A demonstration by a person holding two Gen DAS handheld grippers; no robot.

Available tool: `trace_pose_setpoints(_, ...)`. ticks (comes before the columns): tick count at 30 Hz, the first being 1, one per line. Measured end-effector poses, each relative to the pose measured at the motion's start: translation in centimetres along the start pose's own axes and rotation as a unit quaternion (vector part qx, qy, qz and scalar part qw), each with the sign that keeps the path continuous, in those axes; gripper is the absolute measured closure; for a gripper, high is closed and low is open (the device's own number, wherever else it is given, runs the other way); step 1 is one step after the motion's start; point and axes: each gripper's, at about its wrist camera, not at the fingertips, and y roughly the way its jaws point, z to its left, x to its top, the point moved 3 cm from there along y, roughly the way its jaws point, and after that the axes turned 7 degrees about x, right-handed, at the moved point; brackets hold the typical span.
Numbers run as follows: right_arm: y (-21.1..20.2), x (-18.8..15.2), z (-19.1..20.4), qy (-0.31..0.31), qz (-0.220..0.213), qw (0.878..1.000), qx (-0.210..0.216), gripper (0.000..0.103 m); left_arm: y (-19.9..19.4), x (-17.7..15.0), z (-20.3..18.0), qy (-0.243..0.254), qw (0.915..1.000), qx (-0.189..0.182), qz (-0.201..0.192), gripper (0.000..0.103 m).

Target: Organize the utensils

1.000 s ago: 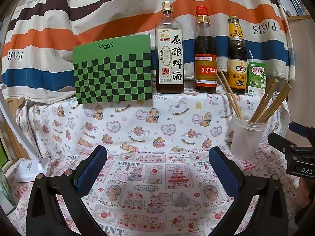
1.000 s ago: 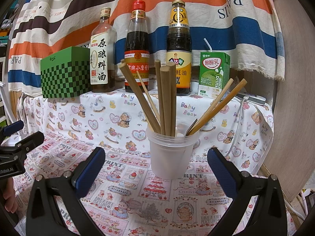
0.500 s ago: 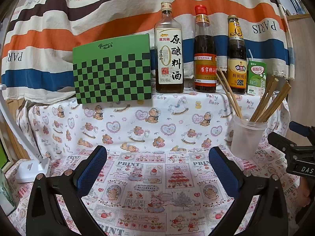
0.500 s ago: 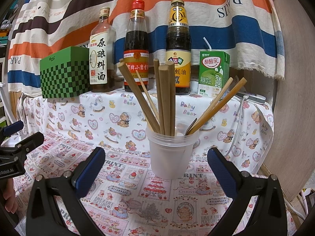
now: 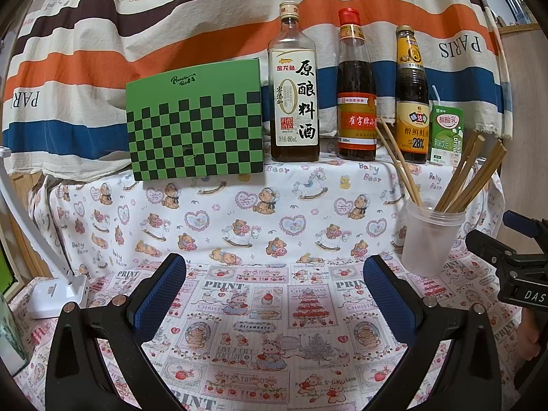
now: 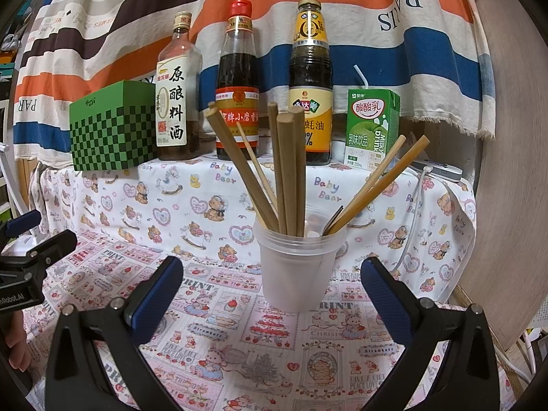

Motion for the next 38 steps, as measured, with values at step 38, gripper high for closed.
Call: trace_pose_setpoints(38,0.16,-0.05,-0.13,0.000,0.005,1.000,-0.003,0.000,0.35,-0.09,0.12,0.005,0.9999,0.003,0.010,0.000)
